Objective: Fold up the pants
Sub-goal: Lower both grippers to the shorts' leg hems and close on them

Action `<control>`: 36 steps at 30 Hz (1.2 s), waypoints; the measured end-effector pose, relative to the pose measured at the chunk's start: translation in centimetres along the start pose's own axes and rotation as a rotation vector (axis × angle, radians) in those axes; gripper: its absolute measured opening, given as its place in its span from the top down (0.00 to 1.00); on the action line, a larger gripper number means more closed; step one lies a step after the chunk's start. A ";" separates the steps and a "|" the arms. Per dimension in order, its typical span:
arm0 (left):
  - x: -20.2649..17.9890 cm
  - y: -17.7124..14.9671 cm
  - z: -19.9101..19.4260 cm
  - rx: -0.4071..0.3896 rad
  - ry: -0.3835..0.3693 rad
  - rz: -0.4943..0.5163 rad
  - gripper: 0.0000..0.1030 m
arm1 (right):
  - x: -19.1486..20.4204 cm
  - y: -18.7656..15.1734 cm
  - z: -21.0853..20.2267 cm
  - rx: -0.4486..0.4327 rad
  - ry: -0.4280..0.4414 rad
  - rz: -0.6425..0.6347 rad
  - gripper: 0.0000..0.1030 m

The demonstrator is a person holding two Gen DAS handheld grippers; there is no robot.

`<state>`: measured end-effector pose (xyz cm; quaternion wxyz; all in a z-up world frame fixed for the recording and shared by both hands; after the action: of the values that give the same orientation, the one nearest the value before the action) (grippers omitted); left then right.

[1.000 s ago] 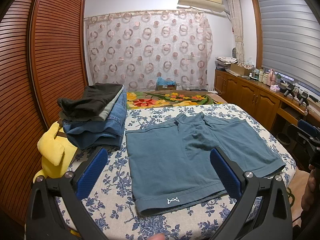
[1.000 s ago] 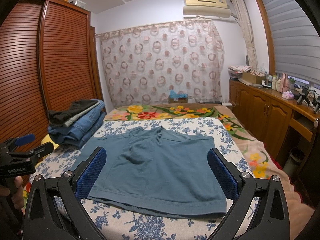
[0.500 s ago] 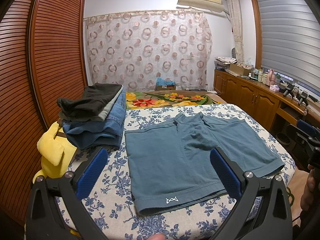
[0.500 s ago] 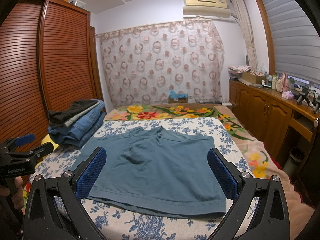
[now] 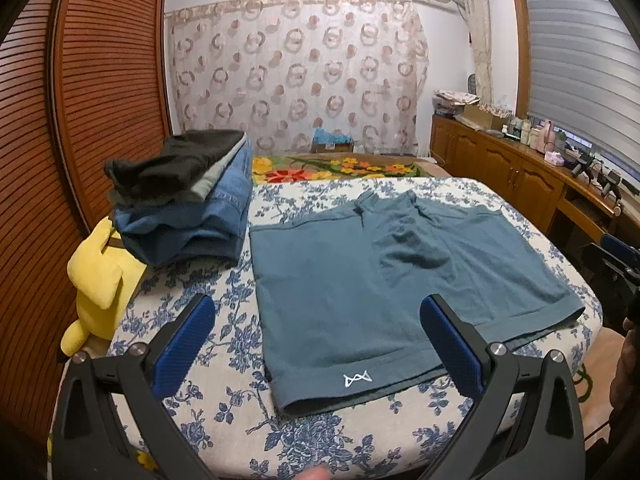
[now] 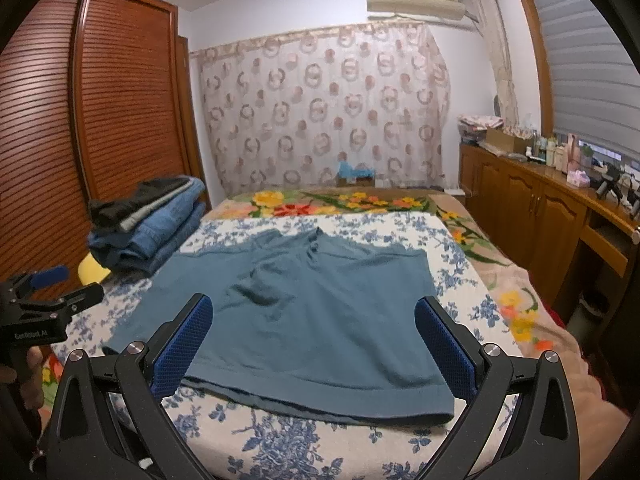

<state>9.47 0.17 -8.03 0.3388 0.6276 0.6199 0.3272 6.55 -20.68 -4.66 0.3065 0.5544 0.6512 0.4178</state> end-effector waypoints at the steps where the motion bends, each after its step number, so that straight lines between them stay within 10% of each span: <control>1: 0.0 -0.1 0.2 0.006 0.001 -0.002 0.00 | 0.1 -0.3 0.1 0.007 -0.001 -0.002 0.00; 23: 3.9 -6.1 4.3 0.127 -0.066 -0.055 0.00 | -1.6 -7.0 5.5 0.228 0.002 -0.068 0.03; 36: 3.3 -8.7 3.5 0.170 -0.174 -0.093 0.44 | -2.3 -9.1 6.4 0.287 0.021 -0.066 0.29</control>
<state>7.56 3.42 -17.19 0.3518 0.6504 0.6422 0.2019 8.27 -21.99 -15.79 0.2309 0.5665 0.7253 0.3158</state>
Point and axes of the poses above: each gripper's, at about its wrist camera, not at the fingertips, and z roughly the way its jaws point, x to its left, y to its top, the point moved 10 cm from there along z, roughly the way its jaws point, and after that the axes turned 1 degree about -y, right-handed, at the moved point
